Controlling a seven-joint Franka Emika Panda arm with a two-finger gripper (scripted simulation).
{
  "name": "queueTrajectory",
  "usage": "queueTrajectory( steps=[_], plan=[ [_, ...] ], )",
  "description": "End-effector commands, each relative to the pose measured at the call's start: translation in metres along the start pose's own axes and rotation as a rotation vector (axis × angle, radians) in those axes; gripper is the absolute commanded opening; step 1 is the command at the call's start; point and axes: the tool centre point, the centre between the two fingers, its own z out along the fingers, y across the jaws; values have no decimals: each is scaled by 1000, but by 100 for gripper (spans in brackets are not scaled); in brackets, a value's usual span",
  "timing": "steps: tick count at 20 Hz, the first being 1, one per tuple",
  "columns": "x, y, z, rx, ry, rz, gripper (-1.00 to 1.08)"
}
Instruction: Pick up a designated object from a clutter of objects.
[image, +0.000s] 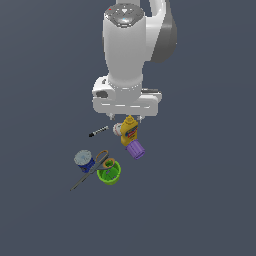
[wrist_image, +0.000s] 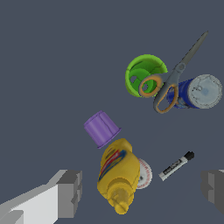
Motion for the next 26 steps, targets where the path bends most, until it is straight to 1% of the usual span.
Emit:
queueTrajectory(
  steps=[1, 6, 11, 20, 26],
  plan=[
    [-1, 10, 15, 8, 1, 50, 100],
    [-7, 38, 53, 26, 4, 185, 100],
    [-21, 71, 97, 40, 9, 349, 100],
    [-63, 128, 166, 44, 20, 649, 100],
    [-90, 155, 195, 36, 28, 796, 100]
  ],
)
